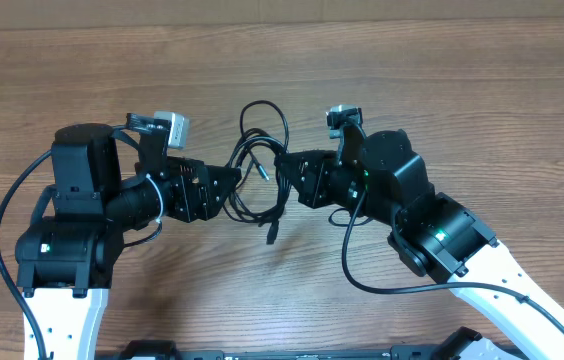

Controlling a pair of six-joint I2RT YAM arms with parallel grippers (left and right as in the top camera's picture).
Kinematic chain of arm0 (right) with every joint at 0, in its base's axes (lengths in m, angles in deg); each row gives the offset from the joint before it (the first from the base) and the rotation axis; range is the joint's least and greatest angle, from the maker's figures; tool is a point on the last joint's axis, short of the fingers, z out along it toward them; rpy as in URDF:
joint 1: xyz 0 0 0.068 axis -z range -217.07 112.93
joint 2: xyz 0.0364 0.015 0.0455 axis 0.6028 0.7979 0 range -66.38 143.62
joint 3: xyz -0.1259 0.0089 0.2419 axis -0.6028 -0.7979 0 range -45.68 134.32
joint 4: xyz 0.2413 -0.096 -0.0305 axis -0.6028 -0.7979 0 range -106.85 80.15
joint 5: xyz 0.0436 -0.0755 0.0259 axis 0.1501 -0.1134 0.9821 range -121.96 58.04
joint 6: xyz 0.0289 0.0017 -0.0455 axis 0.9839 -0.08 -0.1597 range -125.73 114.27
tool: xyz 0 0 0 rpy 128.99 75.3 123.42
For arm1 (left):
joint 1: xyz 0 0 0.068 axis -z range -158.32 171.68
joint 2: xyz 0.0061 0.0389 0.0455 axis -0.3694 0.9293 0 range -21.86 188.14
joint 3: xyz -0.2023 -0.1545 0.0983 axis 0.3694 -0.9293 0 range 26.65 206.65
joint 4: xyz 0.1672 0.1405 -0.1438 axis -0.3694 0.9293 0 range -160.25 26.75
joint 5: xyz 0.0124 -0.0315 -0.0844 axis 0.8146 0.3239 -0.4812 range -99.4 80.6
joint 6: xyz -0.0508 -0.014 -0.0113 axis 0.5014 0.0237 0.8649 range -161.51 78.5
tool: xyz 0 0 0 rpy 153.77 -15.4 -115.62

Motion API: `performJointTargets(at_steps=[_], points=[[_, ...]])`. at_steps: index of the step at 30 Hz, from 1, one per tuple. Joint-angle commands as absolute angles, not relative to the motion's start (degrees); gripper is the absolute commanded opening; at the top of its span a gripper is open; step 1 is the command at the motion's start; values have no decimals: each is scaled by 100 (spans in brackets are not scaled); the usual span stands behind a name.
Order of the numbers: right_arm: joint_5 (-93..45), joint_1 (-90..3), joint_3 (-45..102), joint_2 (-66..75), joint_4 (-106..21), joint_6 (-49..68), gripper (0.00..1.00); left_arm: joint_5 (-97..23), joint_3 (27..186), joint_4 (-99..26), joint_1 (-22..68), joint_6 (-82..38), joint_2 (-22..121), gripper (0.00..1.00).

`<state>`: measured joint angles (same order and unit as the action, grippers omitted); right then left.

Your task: Untangle cables

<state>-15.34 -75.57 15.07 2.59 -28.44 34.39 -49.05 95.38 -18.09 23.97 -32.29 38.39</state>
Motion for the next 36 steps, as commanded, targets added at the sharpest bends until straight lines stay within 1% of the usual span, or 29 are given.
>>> performJointTargets(at_steps=[1, 2, 5, 6, 8, 10, 11, 12, 13, 14, 15, 24, 27, 31, 33, 35, 36], points=[[-1147, -7577, 1708, 222, -2746, 3644, 4, -5010, 9656, -1851, 2440, -3196, 3841, 71], [-1118, -7594, 1708, 226, -2748, 3646, 4, -5008, 9656, -1851, 2440, -3157, 3841, 70], [-1120, -7682, 1708, 250, -2746, 3646, 4, -5010, 9656, -1890, 2440, -3094, 3841, 63], [-1127, -7728, 1708, 263, -2742, 3644, 4, -5010, 9656, -1907, 2440, -3052, 3841, 62], [-1127, -7813, 1708, 305, -2713, 3646, 4, -5010, 9656, -1934, 2440, -2980, 3841, 66], [-1129, -7896, 1708, 364, -2656, 3644, 4, -5010, 9656, -1936, 2440, -2967, 3841, 65], [-1129, -7927, 1708, 397, -2613, 3644, 4, -5010, 9656, -1934, 2440, -2967, 3841, 59], [-1129, -7948, 1708, 432, -2567, 3644, 4, -5010, 9656, -1929, 2440, -2965, 3841, 39], [-1125, -7951, 1708, 456, -2525, 3646, 4, -5008, 9656, -1925, 2438, -2952, 3841, 27], [-1125, -7951, 1708, 475, -2488, 3646, 4, -5004, 9656, -1916, 2438, -2917, 3841, 8], [-1127, -7951, 1708, 482, -2460, 3644, 4, -5004, 9656, -1907, 2438, -2904, 3841, 4], [-1293, -7933, 1708, 491, -2368, 3434, 4, -4960, 9656, -1831, 2438, -2906, 3841, 4], [-1437, -7933, 1706, 515, -2549, 3224, 12, -4962, 9656, -1840, 2438, -2906, 3839, 4], [-1560, -7933, 1706, 598, -2967, 2993, 16, -4965, 9656, -1875, 2434, -2906, 3839, 4], [-1564, -7933, 1706, 639, -3144, 2925, 15, -4965, 9658, -1918, 2434, -2906, 3839, 4], [-1584, -7933, 1706, 670, -3262, 2824, 7, -4967, 9658, -1956, 2434, -2906, 3839, 4], [-1634, -7933, 1706, 672, -3316, 2824, 7, -4969, 9658, -1960, 2434, -2906, 3839, 4]])
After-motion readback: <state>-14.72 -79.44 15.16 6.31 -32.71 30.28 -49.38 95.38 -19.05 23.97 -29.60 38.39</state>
